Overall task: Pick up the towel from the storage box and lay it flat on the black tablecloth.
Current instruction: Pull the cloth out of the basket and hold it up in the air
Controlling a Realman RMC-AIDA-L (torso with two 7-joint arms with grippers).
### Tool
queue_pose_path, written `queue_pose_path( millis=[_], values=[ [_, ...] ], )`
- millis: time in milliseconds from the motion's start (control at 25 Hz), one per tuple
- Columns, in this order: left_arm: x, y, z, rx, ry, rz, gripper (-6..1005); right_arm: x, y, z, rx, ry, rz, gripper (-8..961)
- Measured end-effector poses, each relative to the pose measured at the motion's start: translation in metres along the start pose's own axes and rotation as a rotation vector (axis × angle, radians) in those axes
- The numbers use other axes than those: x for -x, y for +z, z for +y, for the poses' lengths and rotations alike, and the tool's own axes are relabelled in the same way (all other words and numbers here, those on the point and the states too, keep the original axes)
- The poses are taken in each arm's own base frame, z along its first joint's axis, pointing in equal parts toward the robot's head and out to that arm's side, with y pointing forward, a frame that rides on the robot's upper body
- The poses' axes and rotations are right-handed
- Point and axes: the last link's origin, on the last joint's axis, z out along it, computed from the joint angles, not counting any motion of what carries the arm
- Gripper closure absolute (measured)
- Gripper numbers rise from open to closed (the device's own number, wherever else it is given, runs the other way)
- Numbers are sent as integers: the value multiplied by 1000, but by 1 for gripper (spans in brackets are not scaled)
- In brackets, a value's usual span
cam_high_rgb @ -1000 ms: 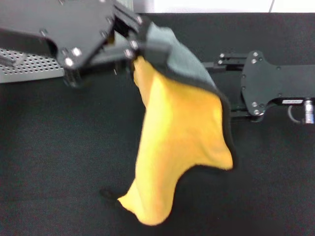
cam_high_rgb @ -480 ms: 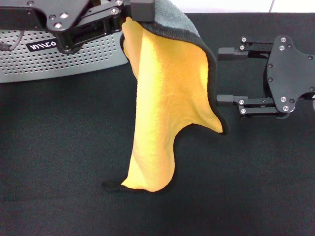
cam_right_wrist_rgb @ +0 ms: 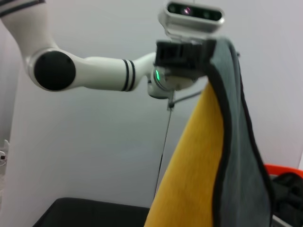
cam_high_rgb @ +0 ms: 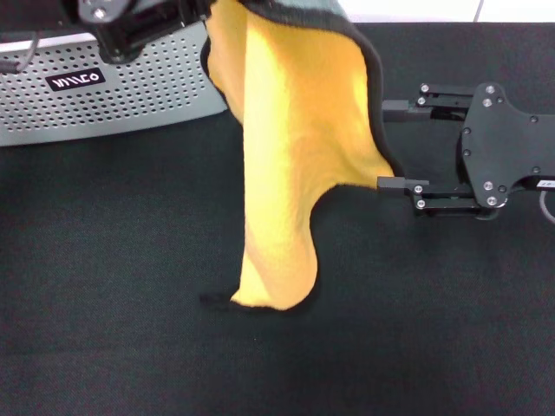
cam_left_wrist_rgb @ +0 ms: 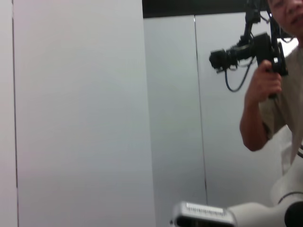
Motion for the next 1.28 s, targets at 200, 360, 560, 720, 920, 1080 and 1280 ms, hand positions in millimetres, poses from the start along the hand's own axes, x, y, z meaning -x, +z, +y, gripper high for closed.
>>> queue_pose_path(
  millis=[200,360,560,720,920,1080,1280],
  values=[
    [-2,-2,0,-7,7,19,973,-14,1,-2,-33,18,44,271],
    [-3,-4,2,-11,10,37,973,-22,0,-3,-55,38,81,284],
    [-5,-5,3,-11,16,58,973,-34,-1,-2,-76,69,115,307],
    [-5,-4,3,-11,16,64,972,-39,1,0,-69,80,133,315],
    [-4,-3,4,-10,13,71,972,-40,6,2,-55,72,130,376],
    [-2,-3,5,-13,12,76,972,-41,8,3,-47,71,123,436],
    [0,-6,7,-23,15,82,972,-41,8,4,-49,70,121,533]
  ],
)
